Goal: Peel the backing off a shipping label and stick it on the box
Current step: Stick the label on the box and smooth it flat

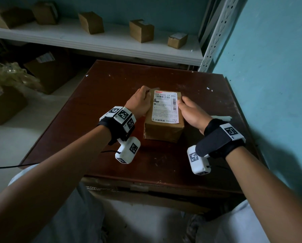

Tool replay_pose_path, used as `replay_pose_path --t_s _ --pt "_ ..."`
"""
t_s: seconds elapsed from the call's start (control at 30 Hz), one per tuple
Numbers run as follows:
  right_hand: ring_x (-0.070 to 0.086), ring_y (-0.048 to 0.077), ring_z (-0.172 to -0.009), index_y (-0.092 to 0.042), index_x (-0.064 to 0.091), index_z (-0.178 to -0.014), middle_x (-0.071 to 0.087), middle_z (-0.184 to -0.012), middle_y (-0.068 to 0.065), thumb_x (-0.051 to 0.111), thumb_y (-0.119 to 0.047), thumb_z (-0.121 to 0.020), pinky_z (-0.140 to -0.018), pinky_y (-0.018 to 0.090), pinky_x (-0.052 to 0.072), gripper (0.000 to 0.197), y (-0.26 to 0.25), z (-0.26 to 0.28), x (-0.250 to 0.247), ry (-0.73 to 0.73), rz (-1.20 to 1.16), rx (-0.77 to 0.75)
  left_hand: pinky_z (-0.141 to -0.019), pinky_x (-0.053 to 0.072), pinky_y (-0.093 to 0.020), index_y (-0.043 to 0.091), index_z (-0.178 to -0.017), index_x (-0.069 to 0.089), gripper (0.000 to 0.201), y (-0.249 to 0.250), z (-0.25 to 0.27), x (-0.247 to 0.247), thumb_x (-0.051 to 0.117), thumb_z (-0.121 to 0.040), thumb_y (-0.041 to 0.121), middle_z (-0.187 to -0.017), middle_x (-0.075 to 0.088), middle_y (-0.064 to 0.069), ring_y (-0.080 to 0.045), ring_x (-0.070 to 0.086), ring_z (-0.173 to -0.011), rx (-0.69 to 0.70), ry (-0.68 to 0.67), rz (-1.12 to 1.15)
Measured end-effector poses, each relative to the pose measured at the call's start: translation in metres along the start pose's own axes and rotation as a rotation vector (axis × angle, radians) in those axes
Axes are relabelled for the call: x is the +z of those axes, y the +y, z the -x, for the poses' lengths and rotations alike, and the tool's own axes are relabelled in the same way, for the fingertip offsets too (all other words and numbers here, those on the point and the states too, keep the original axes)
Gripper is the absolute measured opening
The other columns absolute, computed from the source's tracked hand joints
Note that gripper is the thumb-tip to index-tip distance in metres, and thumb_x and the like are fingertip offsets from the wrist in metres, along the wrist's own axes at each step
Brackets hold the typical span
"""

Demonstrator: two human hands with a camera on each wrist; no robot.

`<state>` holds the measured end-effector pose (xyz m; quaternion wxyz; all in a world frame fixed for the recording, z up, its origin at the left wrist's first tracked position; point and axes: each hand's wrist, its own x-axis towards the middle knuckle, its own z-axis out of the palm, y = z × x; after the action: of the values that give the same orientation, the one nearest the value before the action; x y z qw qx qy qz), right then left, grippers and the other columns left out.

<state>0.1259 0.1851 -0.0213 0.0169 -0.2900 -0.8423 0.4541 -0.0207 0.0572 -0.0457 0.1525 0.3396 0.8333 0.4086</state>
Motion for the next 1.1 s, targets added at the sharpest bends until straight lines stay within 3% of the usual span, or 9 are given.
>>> replay_pose_path --t_s 0.1,0.2,0.33,0.47,0.7,0.8,0.97,1.1 --pt "0.049 0.011 -0.123 -0.020 0.040 -0.142 0.053 -0.132 -0.010 0.026 -0.037 -0.106 -0.098 0.026 0.035 0.042 -0.003 0.003 0.002 0.007 0.016 -0.013 -0.085 0.055 -0.045 0.018 -0.114 0.045 0.023 -0.002 0.000 0.000 0.029 -0.104 0.031 -0.120 0.059 -0.006 -0.021 0.064 -0.099 0.001 0.018 -0.004" --pt "0.051 0.018 -0.127 -0.021 0.040 -0.141 0.054 -0.138 -0.003 0.026 -0.037 -0.106 -0.099 0.029 0.036 0.041 -0.001 0.002 0.002 0.018 0.022 -0.026 -0.084 0.055 -0.045 0.019 -0.110 0.045 0.021 -0.005 -0.001 0.002 0.030 -0.103 0.031 -0.128 0.058 0.000 -0.018 0.064 -0.099 0.026 0.019 0.030" --pt "0.051 0.017 -0.127 -0.022 0.039 -0.142 0.053 -0.140 -0.002 0.026 -0.036 -0.106 -0.094 0.026 0.034 0.041 -0.001 0.002 0.002 0.008 0.002 -0.037 -0.082 0.056 -0.043 0.021 -0.107 0.045 0.019 -0.007 -0.003 0.002 0.030 -0.103 0.032 -0.132 0.056 0.003 -0.016 0.065 -0.097 0.046 0.012 0.026" --pt "0.052 0.017 -0.125 -0.021 0.040 -0.140 0.054 -0.138 -0.002 0.025 -0.036 -0.106 -0.098 0.028 0.037 0.040 0.002 -0.002 0.005 0.001 -0.010 -0.062 -0.078 0.057 -0.040 0.024 -0.104 0.042 0.016 -0.006 -0.004 0.004 0.029 -0.103 0.034 -0.128 0.057 0.001 -0.016 0.065 -0.092 0.042 0.006 0.030" --pt "0.048 0.016 -0.131 -0.025 0.037 -0.144 0.051 -0.142 -0.003 0.023 -0.038 -0.105 -0.111 0.034 0.034 0.043 0.008 -0.005 0.011 0.006 -0.069 -0.095 -0.083 0.056 -0.043 0.022 -0.107 0.042 0.018 -0.004 0.001 0.004 0.028 -0.103 0.033 -0.132 0.055 -0.002 -0.019 0.064 -0.098 0.051 0.006 0.045" --pt "0.044 0.015 -0.134 -0.025 0.032 -0.148 0.048 -0.145 -0.004 0.022 -0.037 -0.106 -0.107 0.026 0.030 0.045 0.007 -0.002 0.010 0.004 -0.074 -0.084 -0.074 0.058 -0.039 0.017 -0.116 0.043 0.025 -0.001 0.004 0.003 0.027 -0.104 0.032 -0.122 0.056 -0.003 -0.021 0.065 -0.093 0.011 -0.001 0.051" --pt "0.042 0.017 -0.136 -0.026 0.030 -0.149 0.047 -0.147 -0.002 0.022 -0.038 -0.106 -0.113 0.033 0.030 0.045 0.004 0.001 0.010 -0.006 -0.104 -0.072 -0.067 0.053 -0.029 0.013 -0.121 0.045 0.031 0.003 0.006 0.001 0.028 -0.104 0.032 -0.127 0.055 -0.006 -0.019 0.064 -0.093 0.006 -0.001 0.043" --pt "0.043 0.019 -0.136 -0.029 0.027 -0.150 0.048 -0.147 -0.002 0.020 -0.042 -0.105 -0.115 0.041 0.030 0.048 0.000 0.005 0.010 -0.034 -0.079 -0.026 -0.081 0.057 -0.043 0.015 -0.131 0.042 0.037 0.012 0.014 -0.006 0.028 -0.104 0.035 -0.129 0.055 -0.010 -0.025 0.064 -0.100 -0.057 -0.050 0.025"
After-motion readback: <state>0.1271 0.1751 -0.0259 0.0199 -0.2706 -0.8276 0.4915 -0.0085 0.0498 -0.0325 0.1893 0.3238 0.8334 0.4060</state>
